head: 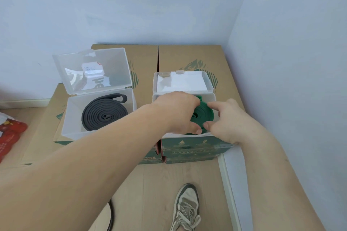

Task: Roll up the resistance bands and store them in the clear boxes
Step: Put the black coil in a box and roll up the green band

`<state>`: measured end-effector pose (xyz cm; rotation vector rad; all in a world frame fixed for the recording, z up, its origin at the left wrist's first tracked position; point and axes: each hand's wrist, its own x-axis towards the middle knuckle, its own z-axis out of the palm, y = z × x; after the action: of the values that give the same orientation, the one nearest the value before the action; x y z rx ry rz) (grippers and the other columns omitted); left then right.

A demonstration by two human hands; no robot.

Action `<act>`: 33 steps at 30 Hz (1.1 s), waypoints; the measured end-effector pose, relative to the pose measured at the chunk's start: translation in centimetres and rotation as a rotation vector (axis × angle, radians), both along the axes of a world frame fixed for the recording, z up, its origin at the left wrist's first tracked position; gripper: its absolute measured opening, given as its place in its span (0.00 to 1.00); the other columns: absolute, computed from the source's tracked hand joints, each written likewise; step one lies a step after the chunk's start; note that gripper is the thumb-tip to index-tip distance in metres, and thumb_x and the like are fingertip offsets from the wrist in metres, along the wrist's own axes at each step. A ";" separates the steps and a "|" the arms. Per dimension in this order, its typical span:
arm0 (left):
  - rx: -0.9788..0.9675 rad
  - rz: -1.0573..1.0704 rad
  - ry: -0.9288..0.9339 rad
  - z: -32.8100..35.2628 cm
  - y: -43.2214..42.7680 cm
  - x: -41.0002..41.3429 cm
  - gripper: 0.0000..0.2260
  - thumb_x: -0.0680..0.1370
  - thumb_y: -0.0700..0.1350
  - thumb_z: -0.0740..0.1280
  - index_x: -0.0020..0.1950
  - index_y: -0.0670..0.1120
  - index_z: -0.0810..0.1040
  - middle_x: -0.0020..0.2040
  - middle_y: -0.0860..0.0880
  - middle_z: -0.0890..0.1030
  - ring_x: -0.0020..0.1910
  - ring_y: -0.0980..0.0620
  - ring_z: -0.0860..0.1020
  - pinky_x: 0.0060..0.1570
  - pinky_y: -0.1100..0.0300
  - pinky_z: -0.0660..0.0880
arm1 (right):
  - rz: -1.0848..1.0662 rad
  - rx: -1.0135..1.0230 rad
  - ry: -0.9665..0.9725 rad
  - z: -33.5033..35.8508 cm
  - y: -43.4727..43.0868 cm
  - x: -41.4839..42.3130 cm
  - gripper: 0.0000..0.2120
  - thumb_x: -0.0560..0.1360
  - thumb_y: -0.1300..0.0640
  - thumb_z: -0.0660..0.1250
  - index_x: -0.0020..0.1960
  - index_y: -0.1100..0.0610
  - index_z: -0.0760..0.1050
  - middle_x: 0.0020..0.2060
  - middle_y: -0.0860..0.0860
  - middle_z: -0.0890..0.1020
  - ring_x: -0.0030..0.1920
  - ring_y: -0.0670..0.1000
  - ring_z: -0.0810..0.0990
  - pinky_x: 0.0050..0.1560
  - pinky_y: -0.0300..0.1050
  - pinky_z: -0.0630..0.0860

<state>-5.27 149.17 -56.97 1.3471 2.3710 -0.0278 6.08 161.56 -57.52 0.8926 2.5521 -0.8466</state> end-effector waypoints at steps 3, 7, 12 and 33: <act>-0.019 0.004 -0.001 -0.1 0.0 -0.1 0.25 0.72 0.66 0.72 0.61 0.52 0.76 0.52 0.53 0.80 0.52 0.48 0.78 0.50 0.51 0.80 | 0.026 -0.032 -0.002 0.3 0.0 0.3 0.21 0.78 0.51 0.73 0.69 0.47 0.73 0.56 0.51 0.64 0.44 0.51 0.75 0.40 0.42 0.74; -0.001 0.012 0.031 -0.3 -0.1 0.3 0.27 0.72 0.66 0.73 0.63 0.52 0.76 0.55 0.53 0.81 0.54 0.48 0.78 0.51 0.49 0.80 | -0.013 0.015 0.011 0.0 -0.6 0.0 0.22 0.75 0.54 0.74 0.68 0.48 0.74 0.55 0.50 0.63 0.46 0.56 0.77 0.49 0.50 0.79; 0.069 0.110 -0.019 -0.7 -0.4 0.4 0.31 0.70 0.65 0.75 0.69 0.55 0.74 0.61 0.54 0.81 0.60 0.48 0.77 0.57 0.49 0.79 | -0.081 0.052 0.039 -0.2 -1.4 -0.7 0.18 0.68 0.54 0.77 0.56 0.46 0.80 0.54 0.51 0.69 0.42 0.56 0.80 0.44 0.54 0.83; 0.655 0.493 -0.172 1.5 -11.8 2.7 0.13 0.81 0.45 0.68 0.64 0.57 0.81 0.58 0.63 0.81 0.55 0.60 0.80 0.55 0.65 0.77 | -0.054 0.021 0.239 3.1 -5.5 -0.5 0.22 0.78 0.48 0.73 0.71 0.46 0.75 0.56 0.47 0.81 0.55 0.54 0.81 0.58 0.57 0.81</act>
<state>-2.53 137.42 -55.43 0.8950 2.5866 1.0328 5.58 156.03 -54.47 0.9196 2.7549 -0.9979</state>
